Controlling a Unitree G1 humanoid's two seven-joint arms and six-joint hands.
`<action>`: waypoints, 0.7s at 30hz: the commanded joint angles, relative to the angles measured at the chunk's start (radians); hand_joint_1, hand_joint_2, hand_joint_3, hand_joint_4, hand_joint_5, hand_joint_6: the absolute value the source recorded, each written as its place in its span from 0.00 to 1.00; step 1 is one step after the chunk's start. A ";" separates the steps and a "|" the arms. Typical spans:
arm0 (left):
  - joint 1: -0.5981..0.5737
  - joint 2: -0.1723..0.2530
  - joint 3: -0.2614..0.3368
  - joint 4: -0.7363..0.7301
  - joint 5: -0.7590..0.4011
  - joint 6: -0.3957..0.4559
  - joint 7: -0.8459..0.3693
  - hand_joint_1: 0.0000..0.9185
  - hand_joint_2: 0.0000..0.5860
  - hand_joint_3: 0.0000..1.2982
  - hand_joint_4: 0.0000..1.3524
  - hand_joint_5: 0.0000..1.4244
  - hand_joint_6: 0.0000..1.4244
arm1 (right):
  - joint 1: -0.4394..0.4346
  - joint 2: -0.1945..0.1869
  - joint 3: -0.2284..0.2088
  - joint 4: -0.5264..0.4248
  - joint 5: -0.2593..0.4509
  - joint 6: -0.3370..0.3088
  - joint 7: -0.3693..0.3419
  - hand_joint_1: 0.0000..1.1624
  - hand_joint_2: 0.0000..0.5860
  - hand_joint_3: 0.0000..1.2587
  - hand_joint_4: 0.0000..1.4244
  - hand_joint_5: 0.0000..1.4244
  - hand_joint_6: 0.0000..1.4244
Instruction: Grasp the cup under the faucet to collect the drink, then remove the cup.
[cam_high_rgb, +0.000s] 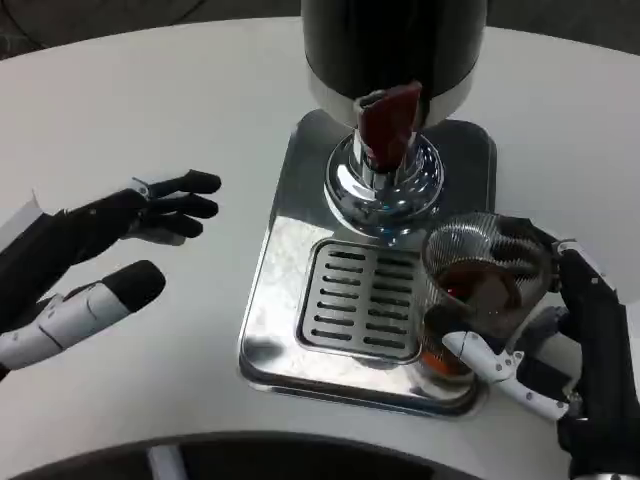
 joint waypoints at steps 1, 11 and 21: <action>0.011 0.016 -0.016 0.014 0.050 -0.017 0.017 0.00 0.14 0.17 0.17 0.19 0.19 | 0.038 -0.011 -0.010 -0.064 0.018 -0.066 0.014 0.73 0.32 0.68 0.70 0.87 0.79; 0.007 0.017 -0.049 0.019 0.100 -0.014 0.034 0.00 0.14 0.16 0.15 0.17 0.17 | 0.089 -0.020 -0.033 -0.117 0.027 -0.082 0.027 0.73 0.32 0.69 0.72 0.88 0.81; 0.018 0.036 -0.078 -0.002 0.198 -0.013 0.057 0.00 0.14 0.14 0.11 0.12 0.14 | 0.137 -0.021 -0.039 -0.169 0.034 -0.088 0.057 0.73 0.32 0.70 0.72 0.89 0.84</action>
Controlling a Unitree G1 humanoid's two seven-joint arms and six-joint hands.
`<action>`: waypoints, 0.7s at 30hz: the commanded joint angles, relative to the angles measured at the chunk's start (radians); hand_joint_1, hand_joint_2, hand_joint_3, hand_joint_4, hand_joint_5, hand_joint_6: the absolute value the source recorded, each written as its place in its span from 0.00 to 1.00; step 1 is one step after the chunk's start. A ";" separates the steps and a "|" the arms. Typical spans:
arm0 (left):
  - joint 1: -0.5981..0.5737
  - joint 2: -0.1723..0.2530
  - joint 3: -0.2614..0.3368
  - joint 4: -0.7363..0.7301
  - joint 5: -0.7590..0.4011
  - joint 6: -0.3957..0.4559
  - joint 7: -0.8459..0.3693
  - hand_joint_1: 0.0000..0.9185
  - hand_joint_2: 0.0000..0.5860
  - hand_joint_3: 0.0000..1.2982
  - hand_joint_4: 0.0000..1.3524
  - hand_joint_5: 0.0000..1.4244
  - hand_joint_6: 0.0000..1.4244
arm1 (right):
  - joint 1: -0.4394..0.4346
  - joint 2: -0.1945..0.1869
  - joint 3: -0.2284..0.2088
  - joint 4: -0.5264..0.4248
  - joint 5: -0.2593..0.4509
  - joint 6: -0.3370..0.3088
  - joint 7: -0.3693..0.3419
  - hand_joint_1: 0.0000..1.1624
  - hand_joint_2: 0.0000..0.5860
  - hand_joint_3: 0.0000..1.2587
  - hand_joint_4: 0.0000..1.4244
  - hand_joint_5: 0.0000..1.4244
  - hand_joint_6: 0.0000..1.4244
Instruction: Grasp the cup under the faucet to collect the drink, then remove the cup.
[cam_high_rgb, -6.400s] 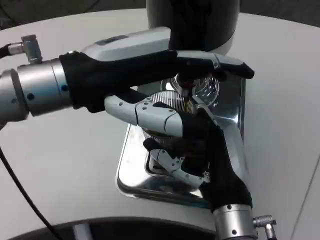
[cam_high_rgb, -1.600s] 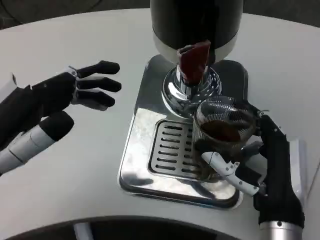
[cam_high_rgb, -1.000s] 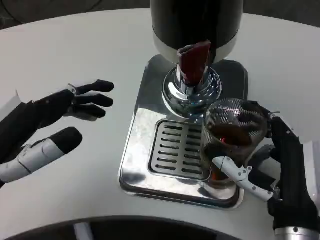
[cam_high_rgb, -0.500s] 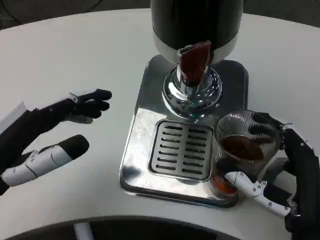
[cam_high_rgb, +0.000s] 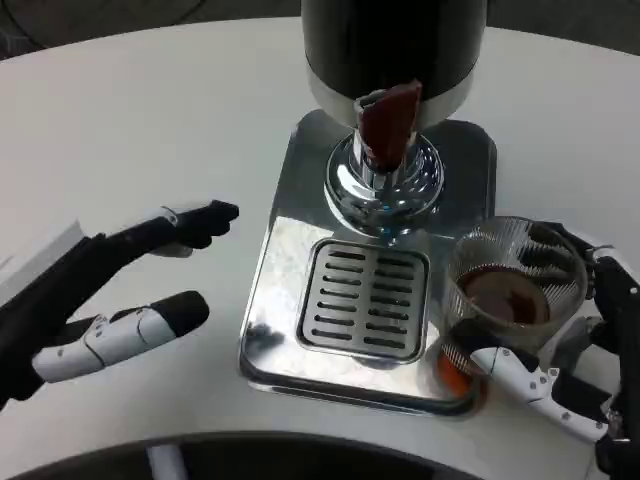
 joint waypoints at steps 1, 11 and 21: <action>0.020 0.027 -0.020 -0.013 0.056 -0.008 0.018 0.00 0.14 0.14 0.11 0.12 0.14 | 0.043 0.004 0.001 -0.055 0.015 -0.059 0.009 0.73 0.32 0.70 0.72 0.89 0.84; 0.025 0.040 -0.041 -0.028 0.101 -0.015 0.028 0.00 0.14 0.12 0.06 0.08 0.12 | 0.103 0.005 0.001 -0.096 0.018 -0.074 0.027 0.73 0.32 0.71 0.73 0.91 0.85; 0.035 0.048 -0.051 -0.049 0.129 -0.011 0.032 0.00 0.14 0.11 0.04 0.07 0.10 | 0.144 0.010 0.011 -0.116 0.012 -0.096 0.037 0.73 0.32 0.73 0.75 0.92 0.88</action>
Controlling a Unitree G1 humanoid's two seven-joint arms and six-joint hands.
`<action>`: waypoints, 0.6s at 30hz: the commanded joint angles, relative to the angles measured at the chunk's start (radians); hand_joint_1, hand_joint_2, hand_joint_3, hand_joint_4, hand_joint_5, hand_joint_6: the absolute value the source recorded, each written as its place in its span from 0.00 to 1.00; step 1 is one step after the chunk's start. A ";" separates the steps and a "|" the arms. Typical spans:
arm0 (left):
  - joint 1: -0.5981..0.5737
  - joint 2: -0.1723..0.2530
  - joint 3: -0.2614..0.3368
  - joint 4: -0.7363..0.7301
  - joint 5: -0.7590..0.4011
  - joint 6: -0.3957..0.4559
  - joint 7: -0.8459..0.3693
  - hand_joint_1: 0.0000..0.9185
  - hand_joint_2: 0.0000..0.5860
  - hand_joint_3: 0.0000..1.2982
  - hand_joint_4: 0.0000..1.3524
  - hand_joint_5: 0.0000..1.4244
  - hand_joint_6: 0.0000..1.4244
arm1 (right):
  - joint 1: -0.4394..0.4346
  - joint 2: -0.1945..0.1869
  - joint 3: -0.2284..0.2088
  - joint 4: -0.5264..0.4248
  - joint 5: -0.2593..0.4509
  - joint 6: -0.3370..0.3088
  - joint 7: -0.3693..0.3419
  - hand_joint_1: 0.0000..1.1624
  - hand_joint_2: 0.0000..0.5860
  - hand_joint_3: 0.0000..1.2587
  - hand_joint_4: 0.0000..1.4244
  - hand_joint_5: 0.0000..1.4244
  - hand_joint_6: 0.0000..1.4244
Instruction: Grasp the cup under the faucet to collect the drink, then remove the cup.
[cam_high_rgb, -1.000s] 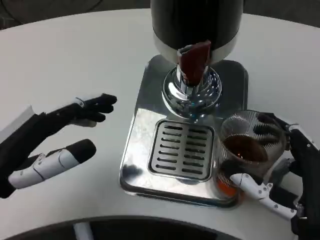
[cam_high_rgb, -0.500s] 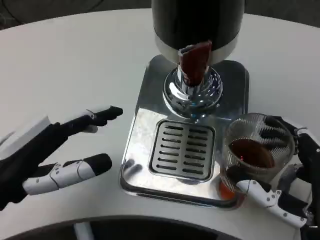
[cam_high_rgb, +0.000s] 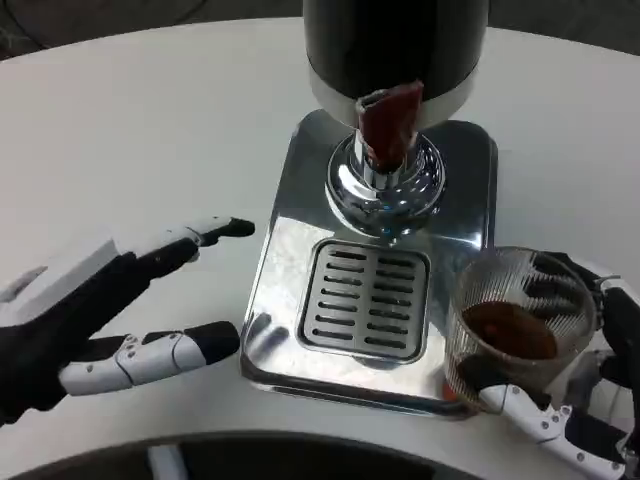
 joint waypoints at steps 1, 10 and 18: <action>0.029 0.021 -0.012 -0.027 0.023 -0.010 0.007 0.00 0.14 0.11 0.04 0.07 0.10 | 0.011 0.010 0.015 -0.044 0.004 -0.062 0.000 0.73 0.32 0.73 0.75 0.92 0.88; 0.064 0.036 -0.036 -0.095 0.074 0.001 0.002 0.00 0.14 0.08 0.00 0.02 0.07 | 0.034 0.018 0.054 -0.087 0.019 -0.053 0.036 0.73 0.32 0.74 0.77 0.94 0.90; 0.093 0.050 -0.064 -0.148 0.101 0.027 -0.017 0.00 0.14 0.06 0.00 0.00 0.06 | 0.040 0.024 0.066 -0.132 0.025 -0.045 0.070 0.72 0.33 0.76 0.78 0.95 0.92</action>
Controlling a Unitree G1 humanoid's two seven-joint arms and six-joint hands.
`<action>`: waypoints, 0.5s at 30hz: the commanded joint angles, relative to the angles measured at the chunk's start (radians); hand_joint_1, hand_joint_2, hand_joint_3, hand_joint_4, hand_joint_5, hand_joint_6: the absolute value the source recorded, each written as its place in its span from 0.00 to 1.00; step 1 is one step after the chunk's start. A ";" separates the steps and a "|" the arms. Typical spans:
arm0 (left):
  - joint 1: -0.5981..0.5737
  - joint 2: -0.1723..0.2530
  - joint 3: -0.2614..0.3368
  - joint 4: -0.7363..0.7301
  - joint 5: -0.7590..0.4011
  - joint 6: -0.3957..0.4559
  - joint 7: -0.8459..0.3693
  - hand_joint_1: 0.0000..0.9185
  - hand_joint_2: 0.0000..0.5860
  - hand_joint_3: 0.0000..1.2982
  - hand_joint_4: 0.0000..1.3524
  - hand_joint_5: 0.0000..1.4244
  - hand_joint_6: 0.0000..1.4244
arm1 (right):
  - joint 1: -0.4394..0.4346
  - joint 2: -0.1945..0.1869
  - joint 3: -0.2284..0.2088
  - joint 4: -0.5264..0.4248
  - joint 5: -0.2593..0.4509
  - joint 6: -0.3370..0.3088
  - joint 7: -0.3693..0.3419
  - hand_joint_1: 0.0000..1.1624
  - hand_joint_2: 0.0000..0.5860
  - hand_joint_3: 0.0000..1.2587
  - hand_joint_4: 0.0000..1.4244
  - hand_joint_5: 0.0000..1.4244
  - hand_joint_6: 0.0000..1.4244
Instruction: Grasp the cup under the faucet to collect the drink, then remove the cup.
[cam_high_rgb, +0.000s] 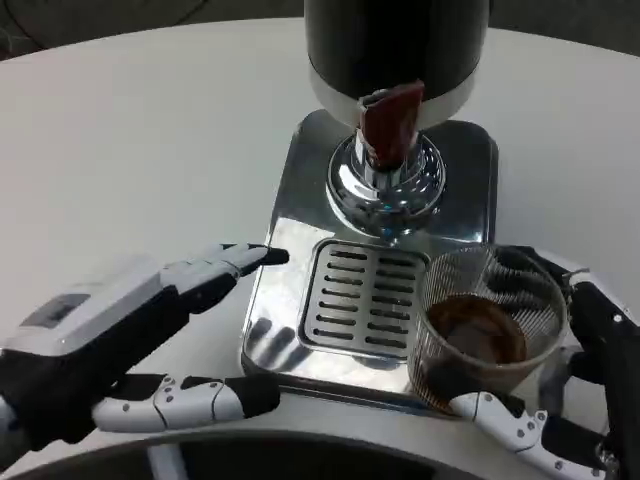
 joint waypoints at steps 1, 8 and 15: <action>0.037 0.030 -0.027 -0.039 0.025 0.018 -0.021 0.00 0.14 0.05 0.00 0.00 0.06 | 0.007 0.012 0.009 -0.061 0.019 -0.032 0.011 0.72 0.33 0.76 0.78 0.95 0.92; 0.060 0.040 -0.056 -0.094 0.044 0.049 -0.030 0.00 0.13 0.00 0.00 0.00 0.00 | 0.008 0.001 0.004 -0.077 0.021 -0.041 0.034 0.72 0.33 0.76 0.78 0.95 0.92; 0.079 0.029 -0.079 -0.168 0.056 0.094 -0.023 0.00 0.13 0.00 0.00 0.00 0.00 | 0.003 -0.019 -0.007 -0.085 0.033 -0.040 0.066 0.72 0.33 0.76 0.79 0.96 0.92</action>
